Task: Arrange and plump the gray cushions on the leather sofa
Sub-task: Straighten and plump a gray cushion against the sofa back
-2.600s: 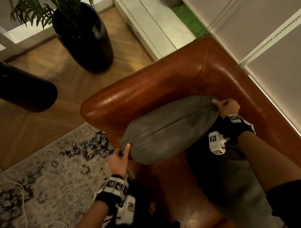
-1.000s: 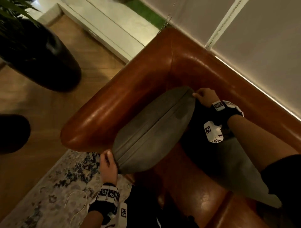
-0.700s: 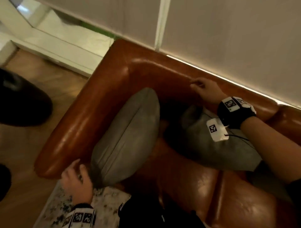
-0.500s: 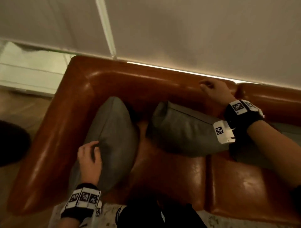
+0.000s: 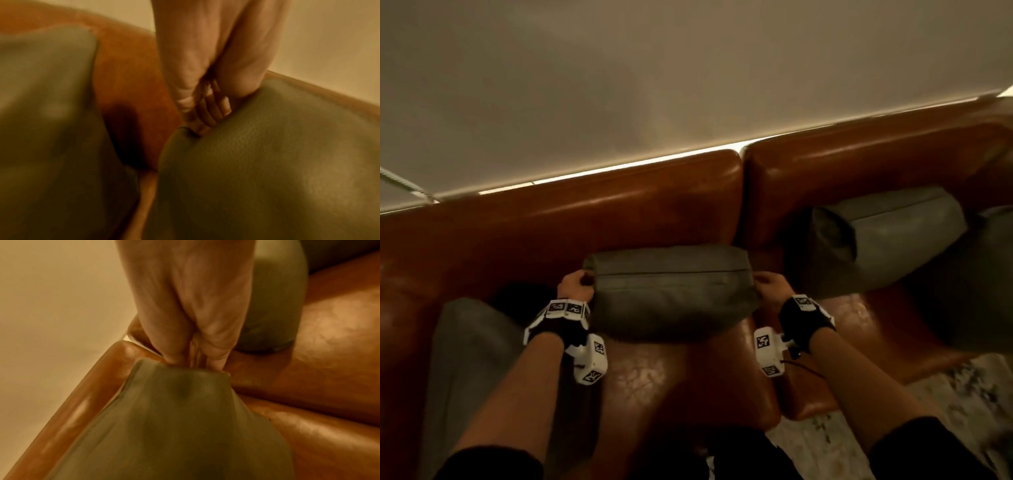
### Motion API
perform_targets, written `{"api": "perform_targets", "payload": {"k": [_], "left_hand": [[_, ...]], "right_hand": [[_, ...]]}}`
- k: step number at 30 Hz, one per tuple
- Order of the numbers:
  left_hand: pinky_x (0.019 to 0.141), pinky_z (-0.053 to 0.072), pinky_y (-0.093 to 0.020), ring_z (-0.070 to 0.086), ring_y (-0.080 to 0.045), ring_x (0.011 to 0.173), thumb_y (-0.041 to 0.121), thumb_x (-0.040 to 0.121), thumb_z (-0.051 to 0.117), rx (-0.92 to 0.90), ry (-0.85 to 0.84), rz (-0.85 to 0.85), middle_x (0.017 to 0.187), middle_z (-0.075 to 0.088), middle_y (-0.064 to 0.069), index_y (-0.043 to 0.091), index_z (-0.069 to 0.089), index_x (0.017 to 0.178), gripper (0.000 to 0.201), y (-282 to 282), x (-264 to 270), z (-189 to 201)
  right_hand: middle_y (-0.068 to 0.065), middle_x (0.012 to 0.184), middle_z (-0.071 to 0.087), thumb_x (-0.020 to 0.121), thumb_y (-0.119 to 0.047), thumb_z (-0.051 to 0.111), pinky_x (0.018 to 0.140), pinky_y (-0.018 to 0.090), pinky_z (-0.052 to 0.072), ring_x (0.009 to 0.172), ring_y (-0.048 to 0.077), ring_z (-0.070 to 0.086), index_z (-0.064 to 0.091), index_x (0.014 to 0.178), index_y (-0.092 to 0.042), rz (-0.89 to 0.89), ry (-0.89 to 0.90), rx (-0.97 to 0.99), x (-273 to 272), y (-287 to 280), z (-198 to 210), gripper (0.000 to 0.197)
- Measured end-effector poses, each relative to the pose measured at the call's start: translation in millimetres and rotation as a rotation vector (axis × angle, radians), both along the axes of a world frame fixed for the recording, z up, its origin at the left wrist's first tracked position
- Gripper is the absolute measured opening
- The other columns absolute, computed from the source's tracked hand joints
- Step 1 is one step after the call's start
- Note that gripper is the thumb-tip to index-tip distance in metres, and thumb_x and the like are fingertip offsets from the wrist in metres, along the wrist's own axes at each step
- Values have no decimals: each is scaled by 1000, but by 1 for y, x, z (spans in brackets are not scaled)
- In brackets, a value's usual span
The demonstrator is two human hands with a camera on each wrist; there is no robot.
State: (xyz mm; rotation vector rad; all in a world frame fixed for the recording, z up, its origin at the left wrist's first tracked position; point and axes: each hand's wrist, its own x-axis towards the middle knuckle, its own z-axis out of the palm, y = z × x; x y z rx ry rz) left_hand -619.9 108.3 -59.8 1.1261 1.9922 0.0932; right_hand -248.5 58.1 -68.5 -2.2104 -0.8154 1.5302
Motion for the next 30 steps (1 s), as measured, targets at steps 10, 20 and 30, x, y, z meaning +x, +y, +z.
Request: {"api": "perform_targets", "payload": {"k": [10,20,30], "left_hand": [[94,43,-44,54,-44,112,5,90,52,-51,-36,94,123,58,-27,-2,58,120,32,-2,1,-15],[79,43,-29,53,-18,88,14,101,29,184,-716,700,91,56,-4,17,51,84,28,-49,1,14],[58,27,-22,39,-1,49,22,102,29,467,-545,521,61,40,3,24,47,75,32,-29,-32,73]], "right_hand": [[25,124,55,89,-5,46,90,38,45,114,40,54,49,119,2,340,-310,-59,-21,19,-9,31],[21,135,50,90,-5,54,103,35,36,124,35,48,46,133,0,98,-231,91,2,-15,-11,44],[-5,84,75,67,-53,75,64,14,54,98,26,61,62,106,-12,-217,290,246,56,-65,78,58]]}}
